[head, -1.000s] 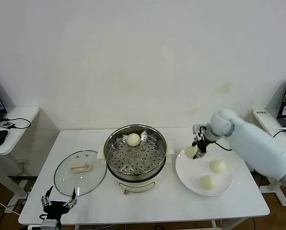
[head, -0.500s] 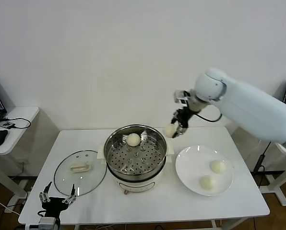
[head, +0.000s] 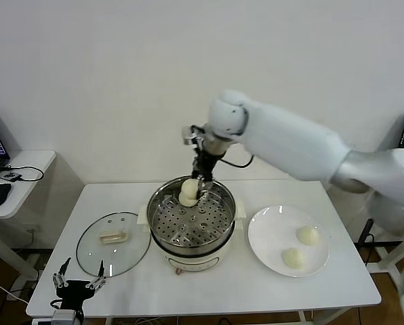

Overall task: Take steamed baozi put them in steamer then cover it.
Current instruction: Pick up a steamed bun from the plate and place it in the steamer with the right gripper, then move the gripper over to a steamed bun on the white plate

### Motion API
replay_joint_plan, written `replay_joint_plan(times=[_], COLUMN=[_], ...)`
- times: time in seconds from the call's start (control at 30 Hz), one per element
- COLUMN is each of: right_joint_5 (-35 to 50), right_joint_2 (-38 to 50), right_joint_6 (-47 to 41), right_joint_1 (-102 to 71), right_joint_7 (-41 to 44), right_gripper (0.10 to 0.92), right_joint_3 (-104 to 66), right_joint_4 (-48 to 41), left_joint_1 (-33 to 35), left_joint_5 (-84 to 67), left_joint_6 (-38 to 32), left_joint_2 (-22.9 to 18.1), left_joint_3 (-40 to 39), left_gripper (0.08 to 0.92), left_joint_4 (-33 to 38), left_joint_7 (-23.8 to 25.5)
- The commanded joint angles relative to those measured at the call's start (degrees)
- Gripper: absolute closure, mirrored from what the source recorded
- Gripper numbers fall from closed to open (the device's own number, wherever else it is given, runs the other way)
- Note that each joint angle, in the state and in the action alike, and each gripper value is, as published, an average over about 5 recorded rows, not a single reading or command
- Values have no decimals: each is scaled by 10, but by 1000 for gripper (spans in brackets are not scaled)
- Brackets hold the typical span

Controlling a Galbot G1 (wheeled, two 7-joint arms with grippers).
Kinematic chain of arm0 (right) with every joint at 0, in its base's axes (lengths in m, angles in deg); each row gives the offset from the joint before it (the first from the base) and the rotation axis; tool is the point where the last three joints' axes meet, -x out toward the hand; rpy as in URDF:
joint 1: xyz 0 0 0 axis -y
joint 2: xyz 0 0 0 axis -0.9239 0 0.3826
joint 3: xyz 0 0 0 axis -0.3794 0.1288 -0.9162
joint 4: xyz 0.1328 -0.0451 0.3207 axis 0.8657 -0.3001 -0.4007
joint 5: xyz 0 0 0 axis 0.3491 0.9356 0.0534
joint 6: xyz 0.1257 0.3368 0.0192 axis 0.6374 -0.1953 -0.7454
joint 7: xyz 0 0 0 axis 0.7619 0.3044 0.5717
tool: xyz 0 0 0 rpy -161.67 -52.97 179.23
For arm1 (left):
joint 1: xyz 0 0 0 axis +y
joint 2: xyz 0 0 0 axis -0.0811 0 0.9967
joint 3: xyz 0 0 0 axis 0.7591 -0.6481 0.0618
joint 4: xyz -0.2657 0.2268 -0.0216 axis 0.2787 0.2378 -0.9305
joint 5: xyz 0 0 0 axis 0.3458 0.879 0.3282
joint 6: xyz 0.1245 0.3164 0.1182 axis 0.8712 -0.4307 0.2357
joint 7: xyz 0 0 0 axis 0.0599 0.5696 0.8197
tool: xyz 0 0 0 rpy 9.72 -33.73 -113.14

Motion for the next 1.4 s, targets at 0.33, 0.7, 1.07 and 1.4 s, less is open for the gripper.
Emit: replay_joint_plan(times=[0.33,0.7,1.07,1.4], right_joint_5=[-73,-88,-50,-26], right_joint_2=[-122,-128,20,273], right_joint_6=[6,8,8,50], right_joint_1=[-88,-105,-48,56], right_joint_7=[-15,-40,-13,25], right_gripper=[431,290,203,203], right_joint_3=[-1,-26,-43,12], right_joint_4=[-113,-130,26,198], left_joint_1=[-1,-5,-9,-11], left_joint_5=[-7,-8,-6,-9], left_joint_6=[0,0,2,3], left_joint_2=[-3,-5,-5,2], left_joint_3=[-1,-5,-7,-5], left_gripper=[177,177,177,177], left_joint_4=[6,-1,-5,-14], left_joint_7=[-1,-2,2,5])
